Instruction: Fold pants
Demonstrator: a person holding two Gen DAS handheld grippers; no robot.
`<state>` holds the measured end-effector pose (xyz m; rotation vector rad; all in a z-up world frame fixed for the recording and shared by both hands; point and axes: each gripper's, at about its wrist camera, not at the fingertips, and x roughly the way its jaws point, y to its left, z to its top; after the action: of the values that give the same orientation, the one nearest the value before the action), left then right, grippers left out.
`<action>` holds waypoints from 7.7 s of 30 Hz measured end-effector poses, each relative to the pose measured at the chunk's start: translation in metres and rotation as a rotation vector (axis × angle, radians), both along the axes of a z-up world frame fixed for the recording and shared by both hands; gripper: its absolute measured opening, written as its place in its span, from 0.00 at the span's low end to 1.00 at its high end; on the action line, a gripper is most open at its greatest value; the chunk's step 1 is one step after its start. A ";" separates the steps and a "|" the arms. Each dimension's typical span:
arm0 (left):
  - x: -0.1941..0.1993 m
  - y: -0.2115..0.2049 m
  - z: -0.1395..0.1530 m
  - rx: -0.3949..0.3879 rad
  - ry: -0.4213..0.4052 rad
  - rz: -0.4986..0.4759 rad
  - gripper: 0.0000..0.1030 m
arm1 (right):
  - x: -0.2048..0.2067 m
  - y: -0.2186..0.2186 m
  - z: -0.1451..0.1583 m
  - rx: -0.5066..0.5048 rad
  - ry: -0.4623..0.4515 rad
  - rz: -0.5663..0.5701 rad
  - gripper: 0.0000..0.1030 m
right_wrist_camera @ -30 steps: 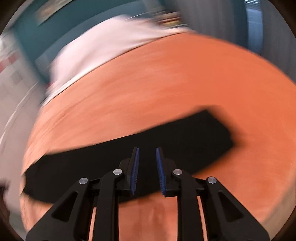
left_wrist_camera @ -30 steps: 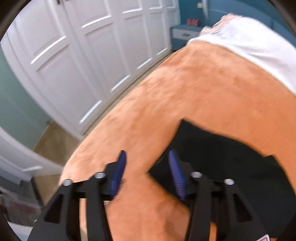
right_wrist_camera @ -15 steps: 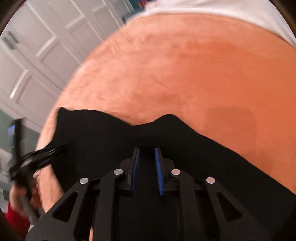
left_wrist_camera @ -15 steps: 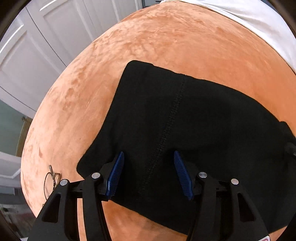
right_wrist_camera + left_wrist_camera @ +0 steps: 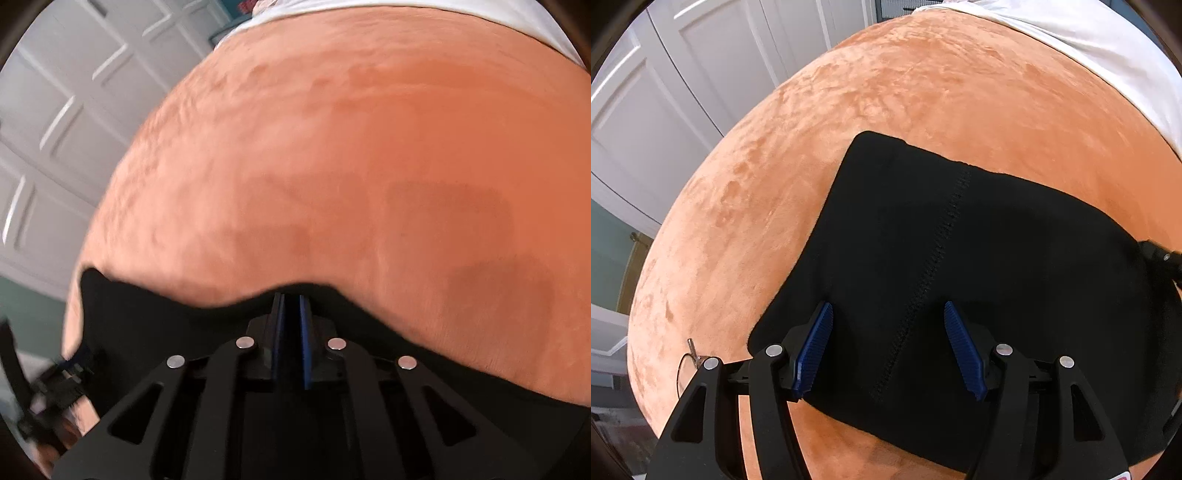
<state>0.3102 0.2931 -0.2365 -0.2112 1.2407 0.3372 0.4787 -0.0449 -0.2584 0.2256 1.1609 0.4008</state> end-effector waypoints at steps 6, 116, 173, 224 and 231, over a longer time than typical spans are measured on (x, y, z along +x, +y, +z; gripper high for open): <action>-0.017 0.013 0.024 0.002 -0.098 0.077 0.60 | -0.014 0.010 -0.018 -0.070 0.011 0.034 0.06; -0.139 -0.272 0.080 0.141 0.033 -0.317 0.71 | -0.321 -0.552 0.017 -0.153 -0.079 -0.836 0.52; -0.182 -0.230 0.079 0.127 0.036 -0.295 0.74 | -0.275 -0.480 0.053 -0.173 -0.066 -0.788 0.18; -0.177 -0.163 0.094 0.078 -0.089 -0.309 0.79 | -0.195 -0.026 0.027 -0.178 -0.079 -0.018 0.44; -0.170 -0.156 0.084 0.057 -0.061 -0.293 0.82 | -0.189 -0.006 0.002 -0.293 -0.069 0.011 0.63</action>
<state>0.1404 0.1370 -0.1530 0.0106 1.1803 0.1120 0.2901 -0.0504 -0.2562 -0.0496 1.1384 0.2414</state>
